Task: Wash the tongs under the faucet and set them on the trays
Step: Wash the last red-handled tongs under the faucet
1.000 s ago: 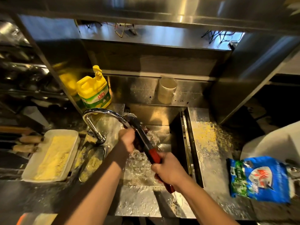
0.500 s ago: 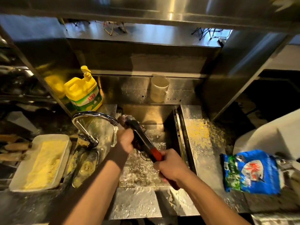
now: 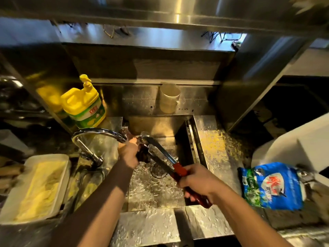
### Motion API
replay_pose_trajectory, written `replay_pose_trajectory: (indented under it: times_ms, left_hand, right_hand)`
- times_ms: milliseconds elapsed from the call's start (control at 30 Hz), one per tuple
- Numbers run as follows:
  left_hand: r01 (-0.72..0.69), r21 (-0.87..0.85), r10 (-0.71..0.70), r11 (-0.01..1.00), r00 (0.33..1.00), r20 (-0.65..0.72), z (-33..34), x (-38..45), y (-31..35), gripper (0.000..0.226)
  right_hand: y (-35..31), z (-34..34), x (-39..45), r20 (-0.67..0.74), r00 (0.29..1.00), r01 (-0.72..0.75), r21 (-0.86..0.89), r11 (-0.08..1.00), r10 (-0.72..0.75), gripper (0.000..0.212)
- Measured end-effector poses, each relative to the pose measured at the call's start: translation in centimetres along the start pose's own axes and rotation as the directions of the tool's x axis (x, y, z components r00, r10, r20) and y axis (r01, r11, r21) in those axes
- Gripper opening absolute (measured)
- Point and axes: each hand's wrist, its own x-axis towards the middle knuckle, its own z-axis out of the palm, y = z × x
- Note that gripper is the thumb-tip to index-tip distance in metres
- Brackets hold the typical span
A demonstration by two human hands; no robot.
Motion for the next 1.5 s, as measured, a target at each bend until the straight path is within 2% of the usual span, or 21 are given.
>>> replay_pose_trajectory:
  times_ms: [33, 100, 167, 267, 300, 333, 367, 400, 433, 467, 500, 600, 733, 867, 1033, 1200, 1300, 1367, 1433, 1500]
  left_hand:
    - [-0.011, 0.018, 0.012, 1.0, 0.998, -0.062, -0.3, -0.2, -0.4, 0.035]
    - [0.006, 0.068, 0.001, 0.998, 0.995, -0.097, -1.0, -0.2, -1.3, 0.043]
    - [0.056, 0.062, -0.055, 0.996, 0.998, -0.026, -1.7, 0.0, -2.6, 0.043]
    - [0.159, 0.093, -0.168, 0.983, 0.981, 0.102, -2.2, -0.3, -4.6, 0.038]
    - [0.181, 0.128, -0.198, 0.975, 0.971, 0.134, -2.2, -0.4, -5.0, 0.037]
    - [0.181, 0.164, -0.205, 0.97, 0.967, 0.149, -2.1, -0.4, -5.3, 0.036]
    - [0.169, 0.204, -0.203, 0.964, 0.966, 0.158, -1.8, -0.7, -5.5, 0.035]
    - [0.15, 0.244, -0.191, 0.958, 0.969, 0.155, -1.6, -0.8, -5.6, 0.036]
    - [0.131, 0.29, -0.182, 0.948, 0.971, 0.157, -1.3, -1.0, -5.8, 0.037]
    - [0.106, 0.339, -0.17, 0.935, 0.971, 0.165, -0.7, -1.4, -6.1, 0.037]
    - [0.076, 0.376, -0.152, 0.923, 0.973, 0.175, -0.2, -1.8, -6.5, 0.034]
    - [0.003, 0.418, -0.109, 0.908, 0.967, 0.229, 1.5, -3.1, -7.7, 0.018]
    - [-0.086, 0.477, -0.095, 0.875, 0.935, 0.342, 4.7, -6.6, -9.6, 0.016]
    - [-0.09, 0.462, -0.132, 0.882, 0.895, 0.426, 8.0, -10.5, -12.4, 0.032]
    - [-0.057, 0.507, -0.223, 0.86, 0.852, 0.474, 12.1, -16.8, -17.7, 0.036]
    - [-0.07, 0.552, -0.294, 0.831, 0.787, 0.543, 14.7, -23.5, -24.6, 0.034]
    - [-0.089, 0.626, -0.386, 0.774, 0.718, 0.579, 15.9, -28.5, -29.5, 0.042]
    - [-0.096, 0.643, -0.425, 0.76, 0.676, 0.603, 16.4, -31.3, -31.4, 0.036]
    - [-0.132, 0.67, -0.456, 0.73, 0.637, 0.622, 17.4, -35.0, -33.6, 0.027]
    - [-0.179, 0.691, -0.492, 0.7, 0.581, 0.649, 18.4, -38.5, -35.9, 0.031]
  right_hand:
    - [0.1, -0.9, -0.1, -0.008, 1.0, -0.02, 0.06, 0.998, 0.02, 0.023]
    - [0.1, -2.1, -0.1, -0.017, 0.999, -0.034, 0.241, 0.97, 0.039, 0.03]
    - [0.2, -2.5, 0.2, -0.003, 0.999, -0.039, 0.404, 0.914, 0.044, 0.037]
    - [0.4, -1.8, 1.0, -0.006, 0.999, -0.026, 0.501, 0.865, 0.034, 0.026]
    - [0.5, -1.4, 1.4, -0.067, 0.997, -0.006, 0.445, 0.895, 0.04, 0.024]
    - [0.8, -1.0, 1.6, -0.169, 0.985, 0.015, 0.279, 0.96, 0.034, 0.025]
    - [1.2, -0.9, 1.7, -0.288, 0.958, 0.008, 0.002, 1.0, -0.007, 0.029]
    - [1.5, -0.8, 1.9, -0.372, 0.923, -0.035, -0.321, 0.946, -0.092, 0.033]
    - [2.0, -0.7, 1.8, -0.425, 0.885, -0.102, -0.574, 0.813, -0.189, 0.038]
    - [2.5, -0.9, 1.4, -0.459, 0.852, -0.169, -0.697, 0.697, -0.253, 0.043]
    - [2.9, -1.1, 0.9, -0.472, 0.834, -0.194, -0.735, 0.65, -0.285, 0.046]
    - [4.2, -2.4, -0.4, -0.481, 0.819, -0.129, -0.687, 0.715, -0.315, 0.046]
    - [6.6, -5.4, -3.3, -0.552, 0.766, -0.111, -0.617, 0.779, -0.328, 0.039]
    - [9.4, -8.1, -6.7, -0.624, 0.72, -0.069, -0.499, 0.864, -0.303, 0.03]
    - [14.7, -11.6, -13.0, -0.709, 0.648, -0.126, -0.458, 0.88, -0.277, 0.038]
    - [20.8, -14.5, -20.0, -0.752, 0.623, -0.191, -0.416, 0.889, -0.218, 0.052]
    - [25.5, -16.0, -25.1, -0.785, 0.606, -0.225, -0.328, 0.917, -0.132, 0.048]
    - [27.7, -16.8, -27.8, -0.809, 0.583, -0.259, -0.271, 0.927, -0.074, 0.047]
    - [30.5, -17.5, -31.2, -0.86, 0.511, -0.293, -0.182, 0.938, -0.007, 0.064]
    - [33.0, -18.0, -34.5, -0.916, 0.401, -0.284, -0.092, 0.954, 0.031, 0.072]
